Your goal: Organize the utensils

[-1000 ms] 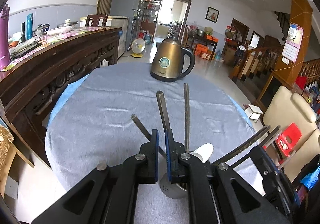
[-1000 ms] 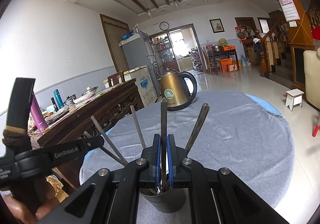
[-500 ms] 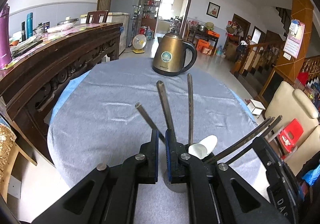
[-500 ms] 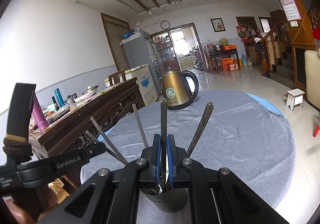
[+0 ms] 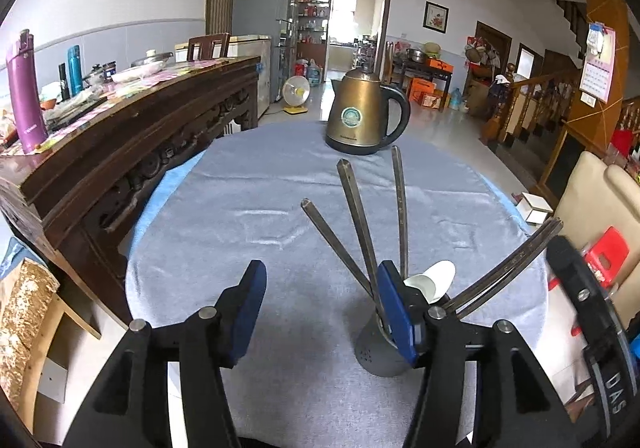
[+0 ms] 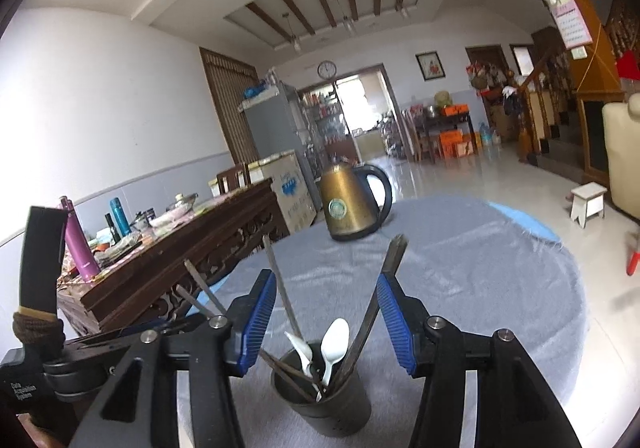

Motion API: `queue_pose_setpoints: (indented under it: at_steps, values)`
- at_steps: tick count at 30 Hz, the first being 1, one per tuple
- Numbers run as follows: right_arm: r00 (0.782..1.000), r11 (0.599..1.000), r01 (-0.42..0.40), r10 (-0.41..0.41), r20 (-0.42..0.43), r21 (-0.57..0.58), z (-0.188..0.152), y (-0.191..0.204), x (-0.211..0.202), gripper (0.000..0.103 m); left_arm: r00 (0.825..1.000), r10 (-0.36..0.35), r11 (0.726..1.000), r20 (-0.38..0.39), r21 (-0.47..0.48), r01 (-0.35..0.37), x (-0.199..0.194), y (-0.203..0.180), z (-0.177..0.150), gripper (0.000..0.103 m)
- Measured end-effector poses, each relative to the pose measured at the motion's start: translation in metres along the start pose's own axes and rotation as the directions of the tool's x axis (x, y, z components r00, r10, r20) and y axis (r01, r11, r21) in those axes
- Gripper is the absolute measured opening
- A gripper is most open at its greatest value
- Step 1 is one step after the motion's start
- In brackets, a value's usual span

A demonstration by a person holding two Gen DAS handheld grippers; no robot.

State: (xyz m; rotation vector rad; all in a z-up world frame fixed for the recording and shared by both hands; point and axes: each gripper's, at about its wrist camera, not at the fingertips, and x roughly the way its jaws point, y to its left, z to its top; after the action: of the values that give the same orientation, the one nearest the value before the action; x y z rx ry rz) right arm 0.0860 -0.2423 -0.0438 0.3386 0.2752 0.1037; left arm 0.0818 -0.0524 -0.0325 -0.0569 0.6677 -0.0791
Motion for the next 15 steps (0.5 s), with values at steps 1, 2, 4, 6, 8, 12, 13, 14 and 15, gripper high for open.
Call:
queue_pose_setpoints:
  at_steps: [1,2,4,6,8,12,13,14,15]
  values:
    - [1.0,1.0,0.002,-0.002,0.007,0.001,0.001,-0.001,-0.002,0.056,1.0,0.003,1.0,0.001,0.007,-0.003,-0.001,0.0,0.0,0.06]
    - [1.0,1.0,0.006,-0.006,0.01,0.001,0.002,-0.002,-0.003,0.056,1.0,0.007,1.0,-0.001,0.018,-0.007,-0.002,-0.001,0.0,0.063]
    - [1.0,1.0,0.01,-0.01,-0.004,0.002,0.003,-0.004,-0.002,0.056,1.0,0.026,0.999,-0.008,0.042,-0.026,-0.004,-0.003,-0.002,0.075]
    - [0.999,1.0,0.01,-0.009,-0.039,0.015,0.002,-0.007,-0.001,0.056,0.999,0.034,0.998,-0.013,0.056,-0.033,-0.008,-0.005,-0.004,0.076]
    - [0.996,1.0,0.008,-0.006,-0.091,0.02,0.002,-0.01,0.0,0.06,0.999,0.042,0.997,-0.024,0.061,-0.041,-0.012,-0.005,-0.006,0.079]
    - [0.988,1.0,0.027,-0.026,-0.153,0.005,-0.002,-0.013,-0.009,0.065,0.996,0.069,0.994,-0.058,0.087,-0.064,-0.022,-0.006,-0.011,0.086]
    - [0.987,0.999,0.032,-0.031,-0.159,0.002,-0.003,-0.013,-0.012,0.065,0.996,0.07,0.992,-0.061,0.105,-0.064,-0.025,-0.007,-0.013,0.086]
    - [0.986,0.999,0.038,-0.038,-0.165,-0.002,-0.005,-0.015,-0.018,0.066,0.996,0.073,0.99,-0.058,0.121,-0.066,-0.029,-0.008,-0.014,0.086]
    - [0.984,0.999,0.046,-0.047,-0.171,-0.006,-0.005,-0.015,-0.023,0.066,0.995,0.084,0.987,-0.045,0.138,-0.077,-0.034,-0.009,-0.016,0.086]
